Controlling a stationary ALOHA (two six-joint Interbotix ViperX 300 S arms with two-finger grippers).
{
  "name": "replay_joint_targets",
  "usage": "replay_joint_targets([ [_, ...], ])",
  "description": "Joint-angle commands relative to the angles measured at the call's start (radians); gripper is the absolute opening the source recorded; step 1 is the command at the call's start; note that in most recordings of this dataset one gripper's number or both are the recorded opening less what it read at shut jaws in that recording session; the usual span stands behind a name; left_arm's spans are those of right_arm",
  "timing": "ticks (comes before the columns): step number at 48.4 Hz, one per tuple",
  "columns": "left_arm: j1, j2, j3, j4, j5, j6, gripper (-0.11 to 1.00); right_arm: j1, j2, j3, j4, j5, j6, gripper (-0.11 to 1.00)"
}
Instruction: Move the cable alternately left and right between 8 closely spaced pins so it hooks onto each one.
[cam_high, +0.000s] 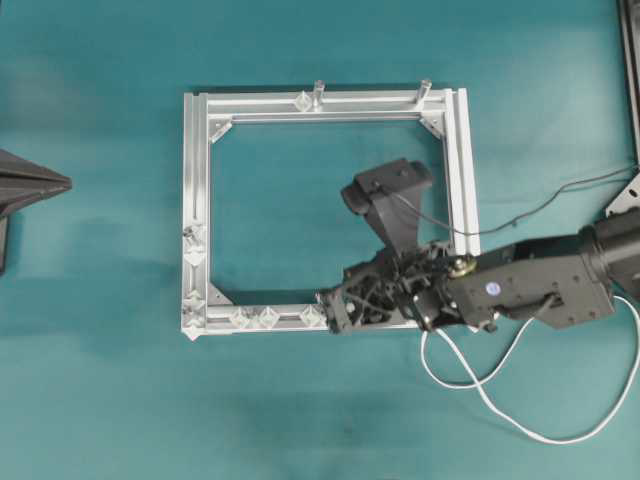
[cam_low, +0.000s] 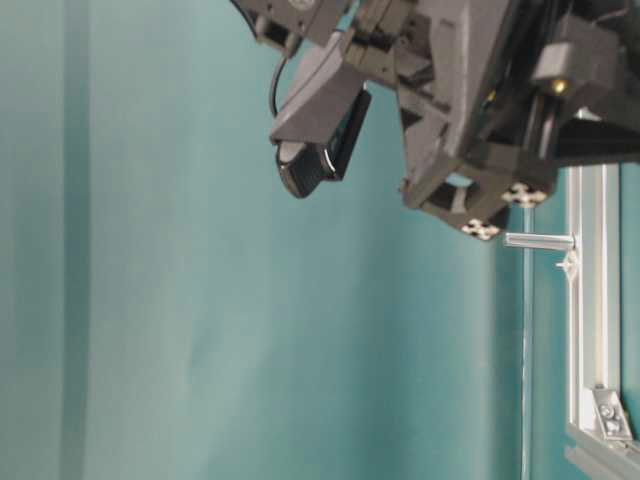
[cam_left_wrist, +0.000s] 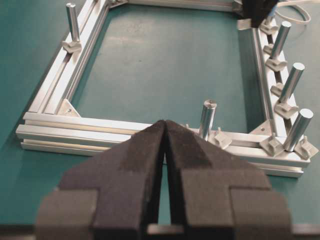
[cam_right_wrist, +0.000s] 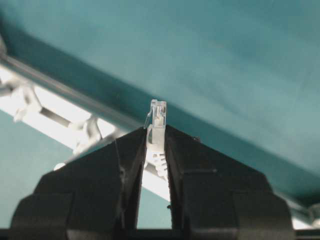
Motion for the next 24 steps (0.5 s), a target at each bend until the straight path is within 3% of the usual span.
replay_joint_targets([
  [1, 0.0, 0.006, -0.018, 0.0, -0.005, -0.003, 0.0, 0.023, -0.014, -0.029, 0.002, -0.002, 0.014, 0.17],
  [24, 0.0, 0.006, -0.018, 0.002, -0.005, -0.003, 0.0, 0.098, -0.006, -0.048, 0.002, 0.008, 0.092, 0.17],
])
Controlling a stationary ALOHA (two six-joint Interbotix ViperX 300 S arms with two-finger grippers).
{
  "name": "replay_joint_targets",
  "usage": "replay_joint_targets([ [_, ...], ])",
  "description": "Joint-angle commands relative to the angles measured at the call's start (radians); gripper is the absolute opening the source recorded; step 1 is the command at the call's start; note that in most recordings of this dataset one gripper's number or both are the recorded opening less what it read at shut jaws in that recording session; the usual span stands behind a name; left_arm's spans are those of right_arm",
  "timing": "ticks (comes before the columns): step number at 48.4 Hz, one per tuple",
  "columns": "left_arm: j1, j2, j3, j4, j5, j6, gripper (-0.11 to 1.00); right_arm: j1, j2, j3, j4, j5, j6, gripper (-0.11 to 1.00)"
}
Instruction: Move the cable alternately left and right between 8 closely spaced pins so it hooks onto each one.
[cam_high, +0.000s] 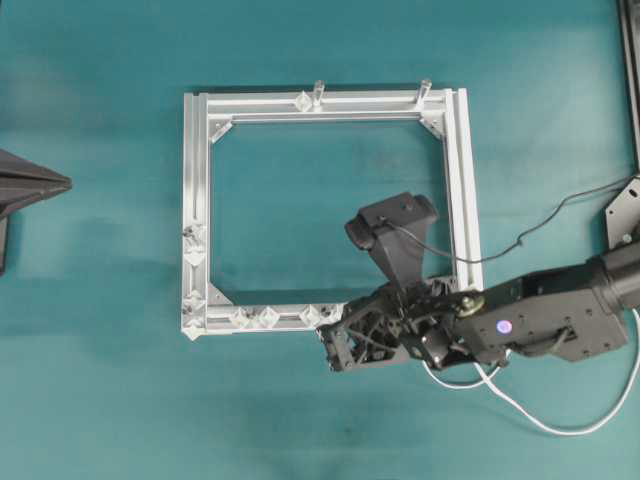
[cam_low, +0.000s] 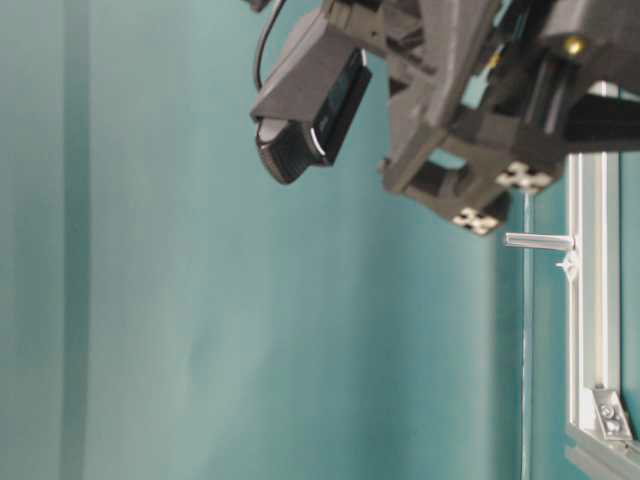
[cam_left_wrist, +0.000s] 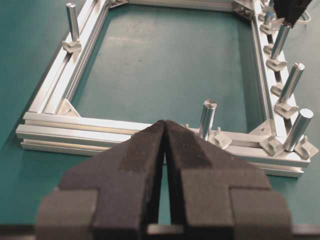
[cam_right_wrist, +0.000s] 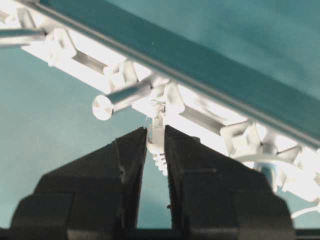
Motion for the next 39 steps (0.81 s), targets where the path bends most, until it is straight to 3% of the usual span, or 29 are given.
replay_joint_targets([
  [1, -0.002, 0.006, -0.018, 0.003, -0.005, -0.003, 0.0, 0.008, -0.012, -0.02, 0.0, 0.006, 0.002, 0.17],
  [39, -0.002, 0.006, -0.018, 0.003, -0.003, -0.003, 0.0, 0.008, -0.014, -0.012, -0.006, 0.034, -0.035, 0.17],
])
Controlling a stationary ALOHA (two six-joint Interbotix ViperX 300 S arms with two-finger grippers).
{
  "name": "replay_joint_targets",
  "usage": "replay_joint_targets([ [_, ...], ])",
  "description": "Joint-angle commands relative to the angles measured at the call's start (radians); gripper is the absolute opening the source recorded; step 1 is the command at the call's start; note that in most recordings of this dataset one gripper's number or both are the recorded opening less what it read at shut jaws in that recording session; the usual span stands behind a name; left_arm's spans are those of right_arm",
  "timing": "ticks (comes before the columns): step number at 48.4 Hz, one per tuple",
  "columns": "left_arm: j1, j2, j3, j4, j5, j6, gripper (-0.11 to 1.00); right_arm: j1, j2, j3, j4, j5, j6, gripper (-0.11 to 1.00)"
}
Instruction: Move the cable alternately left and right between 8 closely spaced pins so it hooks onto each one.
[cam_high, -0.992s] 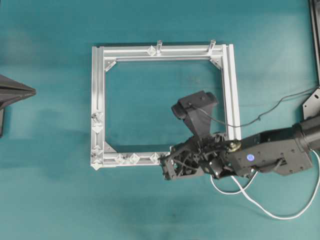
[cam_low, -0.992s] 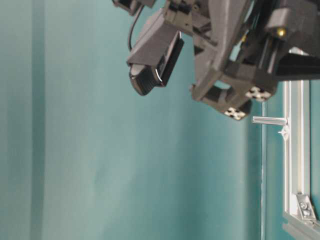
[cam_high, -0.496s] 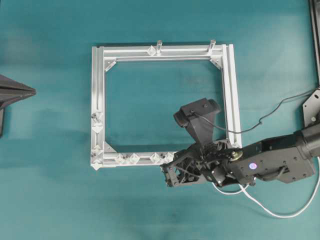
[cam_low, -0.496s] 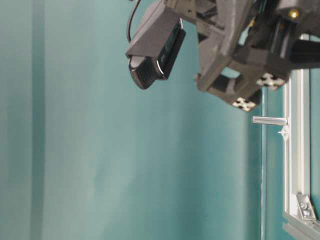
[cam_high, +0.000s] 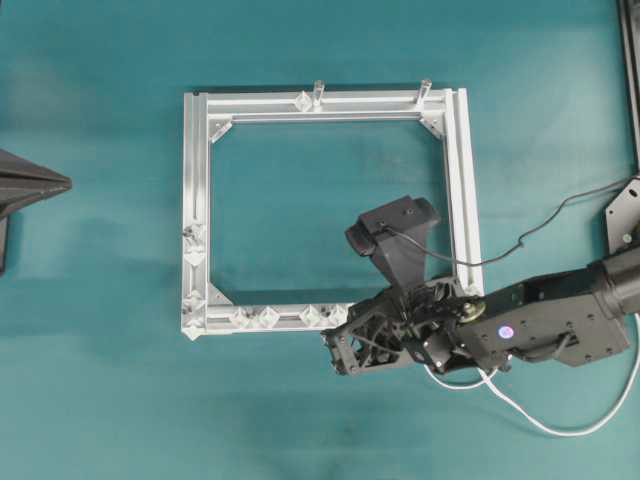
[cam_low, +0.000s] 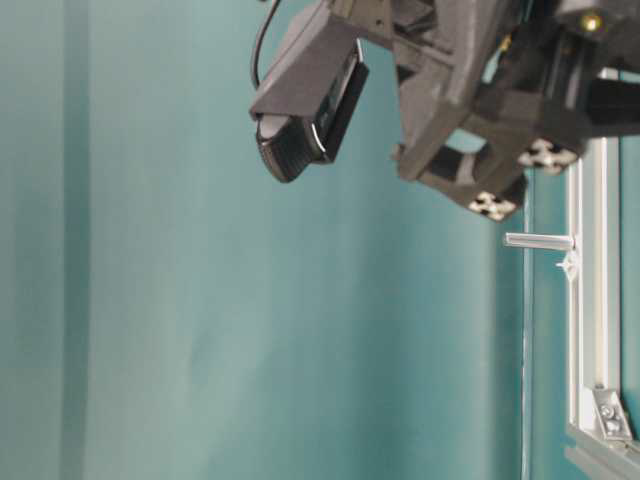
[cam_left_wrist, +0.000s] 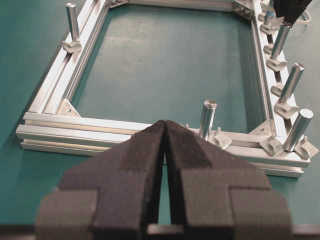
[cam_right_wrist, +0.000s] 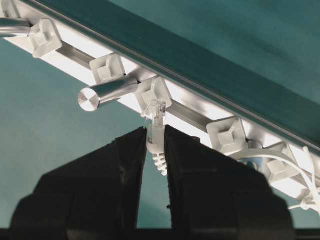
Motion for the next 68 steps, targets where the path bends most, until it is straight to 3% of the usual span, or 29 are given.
replay_joint_targets([
  [1, 0.0, 0.006, -0.018, 0.002, -0.003, -0.003, 0.0, 0.003, -0.014, -0.014, -0.005, -0.002, -0.003, 0.17],
  [27, 0.0, 0.006, -0.018, 0.002, -0.005, -0.003, 0.0, 0.051, -0.012, -0.017, 0.002, -0.02, 0.014, 0.17],
  [54, 0.0, 0.006, -0.018, 0.002, -0.005, -0.003, 0.0, 0.155, 0.002, -0.026, 0.002, -0.02, 0.123, 0.17],
  [68, 0.0, 0.006, -0.018, 0.0, -0.005, -0.003, 0.0, 0.155, 0.051, -0.1, -0.006, -0.014, 0.123, 0.17],
])
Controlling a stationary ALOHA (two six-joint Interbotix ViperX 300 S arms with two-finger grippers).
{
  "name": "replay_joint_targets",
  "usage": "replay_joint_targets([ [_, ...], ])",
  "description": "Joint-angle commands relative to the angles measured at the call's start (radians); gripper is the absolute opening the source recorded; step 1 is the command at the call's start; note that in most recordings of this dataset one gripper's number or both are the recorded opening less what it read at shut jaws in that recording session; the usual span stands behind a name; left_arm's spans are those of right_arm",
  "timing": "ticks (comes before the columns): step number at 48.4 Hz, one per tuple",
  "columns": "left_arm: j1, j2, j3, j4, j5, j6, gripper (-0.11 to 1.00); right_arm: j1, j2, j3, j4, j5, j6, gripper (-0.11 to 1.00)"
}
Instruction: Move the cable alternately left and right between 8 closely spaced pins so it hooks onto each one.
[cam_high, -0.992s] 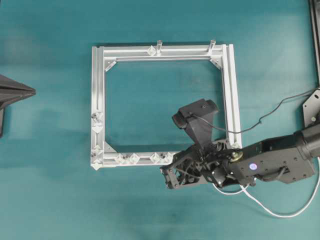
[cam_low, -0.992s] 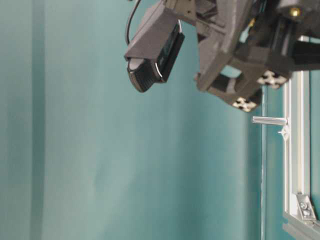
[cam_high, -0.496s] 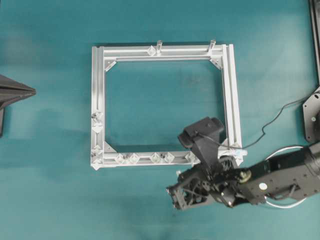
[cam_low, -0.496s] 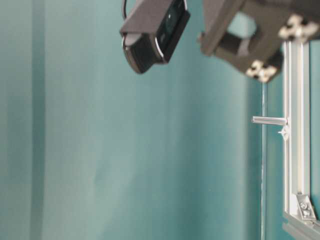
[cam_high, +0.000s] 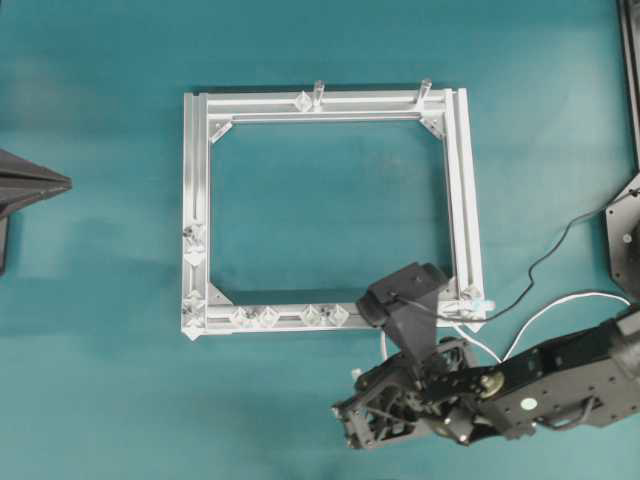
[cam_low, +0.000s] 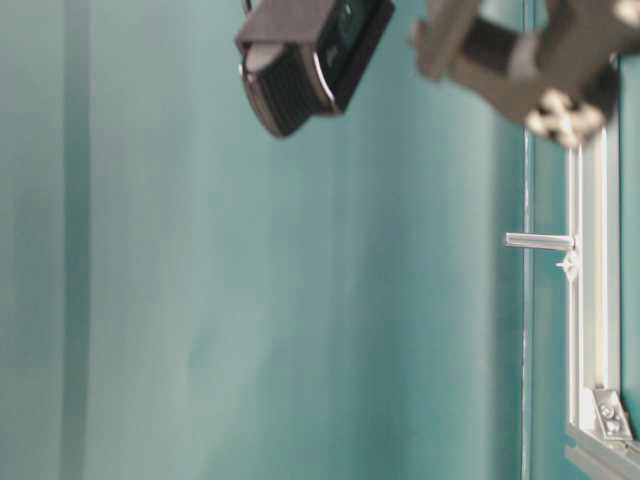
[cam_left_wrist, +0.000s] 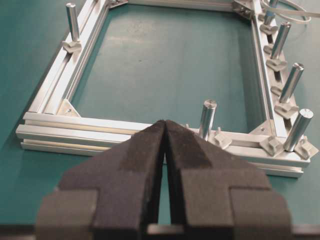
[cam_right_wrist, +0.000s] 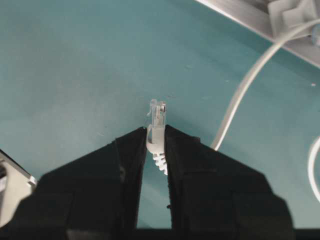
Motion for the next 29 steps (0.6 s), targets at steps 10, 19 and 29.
replay_joint_targets([
  [10, -0.002, 0.006, -0.018, 0.002, -0.005, -0.005, 0.0, -0.009, 0.08, -0.178, -0.005, 0.038, 0.002, 0.17],
  [19, -0.002, 0.006, -0.018, 0.0, -0.005, -0.005, 0.0, -0.051, 0.141, -0.281, -0.005, 0.112, 0.0, 0.17],
  [29, -0.002, 0.006, -0.018, 0.002, -0.003, -0.005, 0.0, -0.091, 0.187, -0.348, -0.005, 0.127, 0.002, 0.17],
])
